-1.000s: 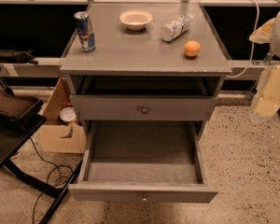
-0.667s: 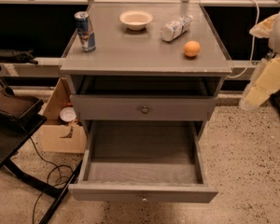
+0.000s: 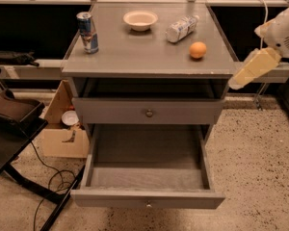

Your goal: Place orange into middle drawer

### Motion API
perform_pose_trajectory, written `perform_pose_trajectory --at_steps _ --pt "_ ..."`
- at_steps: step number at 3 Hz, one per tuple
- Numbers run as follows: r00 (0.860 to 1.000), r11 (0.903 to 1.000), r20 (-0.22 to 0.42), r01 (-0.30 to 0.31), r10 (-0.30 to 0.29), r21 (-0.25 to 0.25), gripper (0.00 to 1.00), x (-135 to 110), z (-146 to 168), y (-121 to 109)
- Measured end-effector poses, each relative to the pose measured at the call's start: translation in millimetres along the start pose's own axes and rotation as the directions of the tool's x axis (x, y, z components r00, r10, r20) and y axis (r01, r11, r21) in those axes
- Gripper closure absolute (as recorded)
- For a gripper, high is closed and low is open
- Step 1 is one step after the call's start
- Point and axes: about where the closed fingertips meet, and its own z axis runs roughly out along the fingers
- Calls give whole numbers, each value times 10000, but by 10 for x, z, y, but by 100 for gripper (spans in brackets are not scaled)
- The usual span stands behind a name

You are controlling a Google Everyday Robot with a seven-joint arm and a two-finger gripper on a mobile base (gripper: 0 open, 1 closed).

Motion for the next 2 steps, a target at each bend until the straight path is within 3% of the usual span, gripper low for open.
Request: perform_pose_trajectory --at_steps 1,2 --pt "9960 9958 468 -780 758 472 0 118 370 -475" --pt "9893 9898 1114 -1049 940 964 0 136 704 -942"
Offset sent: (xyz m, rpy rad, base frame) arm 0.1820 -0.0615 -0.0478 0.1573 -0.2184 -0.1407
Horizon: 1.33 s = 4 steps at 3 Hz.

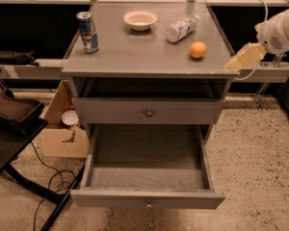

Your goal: Place orange into middle drawer

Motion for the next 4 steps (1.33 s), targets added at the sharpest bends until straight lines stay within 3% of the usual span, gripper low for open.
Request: perform_pose_trajectory --at_steps 1,2,3,4 --pt "9979 9994 648 16 -38 341 0 -84 315 -366" --pt "9930 9995 1173 101 -134 288 0 -282 570 -526" --pt "9884 9995 1514 142 -96 -294 0 -508 870 -494" --pt "9875 9927 1573 147 44 -1196 0 -671 1182 -333"
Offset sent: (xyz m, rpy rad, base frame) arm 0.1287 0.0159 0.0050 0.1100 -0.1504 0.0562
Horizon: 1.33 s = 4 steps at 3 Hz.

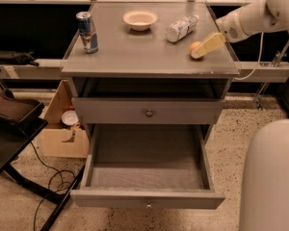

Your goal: Place orange into middle drawer

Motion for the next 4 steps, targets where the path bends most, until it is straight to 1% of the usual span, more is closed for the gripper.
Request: perform_pose_trajectory --at_steps 1,2,3,4 --pt "9996 9965 -73 -295 290 -783 0 44 321 142" --pt "9980 9912 -201 -613 593 -1172 18 192 493 220" --pt "9979 9908 -211 -629 608 -1195 42 202 507 225" --pt "9979 9908 -211 -629 608 -1195 64 202 507 225"
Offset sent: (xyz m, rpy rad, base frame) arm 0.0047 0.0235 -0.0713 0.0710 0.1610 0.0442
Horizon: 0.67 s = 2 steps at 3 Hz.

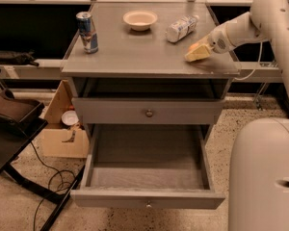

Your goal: Place orange into middle drawer

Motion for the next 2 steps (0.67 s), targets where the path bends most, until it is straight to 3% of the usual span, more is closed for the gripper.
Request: perform_pose_trajectory --at_steps 1,2 --pt "10000 10000 -5 2 -2 -8 87 0 5 2" --pt "9997 9997 -183 173 -170 168 100 -71 -153 75"
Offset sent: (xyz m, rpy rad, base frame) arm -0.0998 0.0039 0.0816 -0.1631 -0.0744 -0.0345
